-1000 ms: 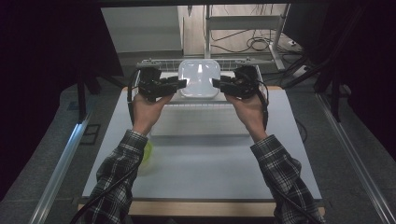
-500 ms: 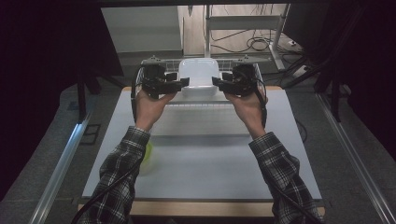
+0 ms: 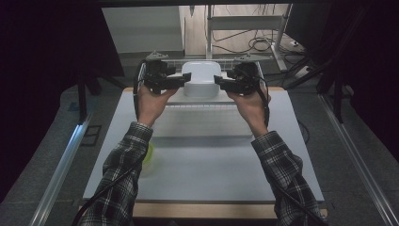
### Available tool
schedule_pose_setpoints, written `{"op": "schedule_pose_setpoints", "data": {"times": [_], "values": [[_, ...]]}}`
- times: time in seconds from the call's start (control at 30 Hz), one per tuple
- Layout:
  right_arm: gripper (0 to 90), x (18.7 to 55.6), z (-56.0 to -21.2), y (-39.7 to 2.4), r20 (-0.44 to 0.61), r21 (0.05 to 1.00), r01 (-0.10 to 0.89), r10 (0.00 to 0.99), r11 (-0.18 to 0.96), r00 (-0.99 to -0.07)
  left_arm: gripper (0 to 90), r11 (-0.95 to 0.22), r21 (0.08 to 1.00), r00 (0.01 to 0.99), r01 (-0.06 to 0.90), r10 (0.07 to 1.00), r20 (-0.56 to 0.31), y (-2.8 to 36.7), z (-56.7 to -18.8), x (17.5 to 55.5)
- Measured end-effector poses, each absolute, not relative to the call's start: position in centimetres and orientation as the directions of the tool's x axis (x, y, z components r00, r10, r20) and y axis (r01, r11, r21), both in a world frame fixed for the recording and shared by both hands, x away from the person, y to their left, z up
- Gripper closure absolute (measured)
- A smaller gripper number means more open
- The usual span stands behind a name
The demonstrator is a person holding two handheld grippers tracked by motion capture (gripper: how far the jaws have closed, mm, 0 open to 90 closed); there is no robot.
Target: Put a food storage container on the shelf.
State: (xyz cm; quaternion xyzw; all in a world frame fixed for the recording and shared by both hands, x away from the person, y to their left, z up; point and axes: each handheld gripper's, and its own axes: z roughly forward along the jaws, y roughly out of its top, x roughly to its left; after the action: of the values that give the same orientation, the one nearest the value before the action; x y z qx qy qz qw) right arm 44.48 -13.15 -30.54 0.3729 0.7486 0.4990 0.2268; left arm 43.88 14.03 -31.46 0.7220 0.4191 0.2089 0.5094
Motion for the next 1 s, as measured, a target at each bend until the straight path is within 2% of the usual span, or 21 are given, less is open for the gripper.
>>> {"op": "schedule_pose_setpoints", "data": {"times": [0.47,1.0], "values": [[25.9,41.9,-31.5,-14.9,0.089,0.929,0.320,0.726,0.187,-0.682,10.7,-0.196,0.917,0.653,0.349,0.752,-0.088,14.2,-32.2,40.5],[10.5,38.4,-34.7,-15.6,0.078,0.917,0.309,0.648,0.251,-0.758,4.4,-0.300,0.911,0.720,0.284,0.694,0.003,14.6,-35.4,35.5]]}}
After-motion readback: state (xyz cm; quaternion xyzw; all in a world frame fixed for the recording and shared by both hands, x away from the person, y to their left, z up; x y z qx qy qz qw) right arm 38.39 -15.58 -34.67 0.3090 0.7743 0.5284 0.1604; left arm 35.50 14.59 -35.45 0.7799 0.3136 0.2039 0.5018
